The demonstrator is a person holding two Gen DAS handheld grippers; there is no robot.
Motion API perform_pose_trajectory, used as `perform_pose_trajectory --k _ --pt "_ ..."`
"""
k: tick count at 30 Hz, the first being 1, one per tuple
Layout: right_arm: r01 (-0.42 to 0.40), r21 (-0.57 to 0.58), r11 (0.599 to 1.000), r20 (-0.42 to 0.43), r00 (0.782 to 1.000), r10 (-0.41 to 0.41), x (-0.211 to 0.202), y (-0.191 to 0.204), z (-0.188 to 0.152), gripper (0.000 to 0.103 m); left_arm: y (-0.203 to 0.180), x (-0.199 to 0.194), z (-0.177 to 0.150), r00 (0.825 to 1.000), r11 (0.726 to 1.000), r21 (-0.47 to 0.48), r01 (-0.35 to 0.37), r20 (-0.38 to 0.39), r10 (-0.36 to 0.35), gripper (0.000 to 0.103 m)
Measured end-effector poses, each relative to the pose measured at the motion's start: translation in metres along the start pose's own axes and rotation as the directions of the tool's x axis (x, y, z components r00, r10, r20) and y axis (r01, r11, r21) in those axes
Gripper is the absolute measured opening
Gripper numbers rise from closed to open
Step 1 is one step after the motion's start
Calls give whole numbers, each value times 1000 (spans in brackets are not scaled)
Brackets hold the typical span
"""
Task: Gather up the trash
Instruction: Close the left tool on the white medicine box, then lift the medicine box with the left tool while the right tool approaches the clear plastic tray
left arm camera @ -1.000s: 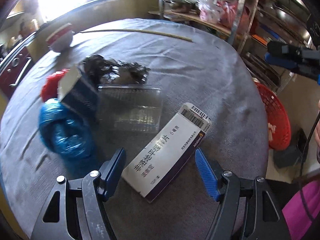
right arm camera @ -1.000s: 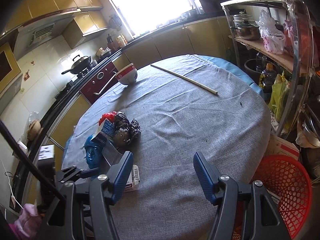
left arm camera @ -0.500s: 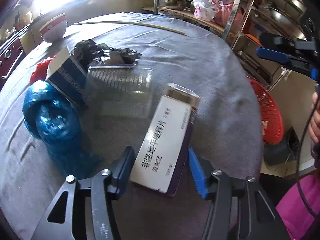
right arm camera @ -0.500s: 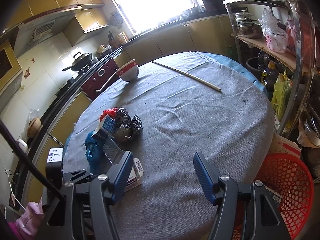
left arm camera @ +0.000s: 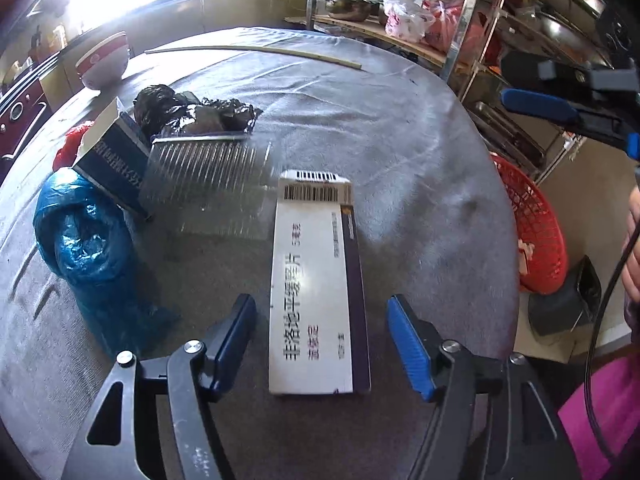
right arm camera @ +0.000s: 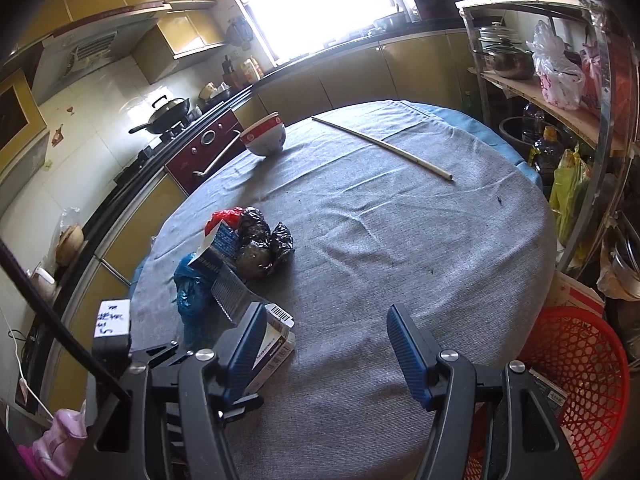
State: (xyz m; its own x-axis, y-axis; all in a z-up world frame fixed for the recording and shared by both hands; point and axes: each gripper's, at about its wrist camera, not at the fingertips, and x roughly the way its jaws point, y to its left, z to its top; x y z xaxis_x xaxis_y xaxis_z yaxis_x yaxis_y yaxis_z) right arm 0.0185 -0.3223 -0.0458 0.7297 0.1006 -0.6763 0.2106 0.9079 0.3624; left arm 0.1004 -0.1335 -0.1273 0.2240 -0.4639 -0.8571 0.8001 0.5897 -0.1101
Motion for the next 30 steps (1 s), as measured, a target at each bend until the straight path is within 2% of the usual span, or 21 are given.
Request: perform_pose_trajectory --k 1,2,3,4,11,16,20,23,27,30 --pt "2 -2 1000 0 1000 -2 0 0 0 66 0 0 0 1000 1000 -2 1 6 -1 69" --pt "3 -4 1000 1 1000 -3 0 1 1 66 0 0 -1 1000 1000 1 -2 13 2 65" --pt "3 -4 1000 0 1000 -3 0 1 1 66 -2 -1 -2 1000 1000 11 -14 17 13 53" --pt "3 -3 1000 0 1000 -3 0 1 1 66 -3 -1 -2 999 999 23 -27 20 27 46" --pt "-10 -29 1000 -28 1000 9 10 9 3 66 -10 -19 -25 1000 998 54 -18 19 17 47" --pt "-43 -101 994 -64 997 37 25 27 3 66 -2 -49 -53 999 1000 -1 -19 34 19 47" --pt "-93 -176 980 -122 990 72 50 48 4 66 12 -76 -72 996 995 -73 -66 55 70 47" --pt "-142 -208 968 -169 980 107 75 65 7 66 29 -94 -79 987 981 -142 -129 75 141 47" --pt "-195 -188 963 -224 963 151 105 78 9 66 46 -106 -81 973 957 -219 -187 90 211 47" --pt "-213 -137 968 -229 957 178 123 83 9 66 56 -111 -81 967 944 -258 -204 96 235 47"
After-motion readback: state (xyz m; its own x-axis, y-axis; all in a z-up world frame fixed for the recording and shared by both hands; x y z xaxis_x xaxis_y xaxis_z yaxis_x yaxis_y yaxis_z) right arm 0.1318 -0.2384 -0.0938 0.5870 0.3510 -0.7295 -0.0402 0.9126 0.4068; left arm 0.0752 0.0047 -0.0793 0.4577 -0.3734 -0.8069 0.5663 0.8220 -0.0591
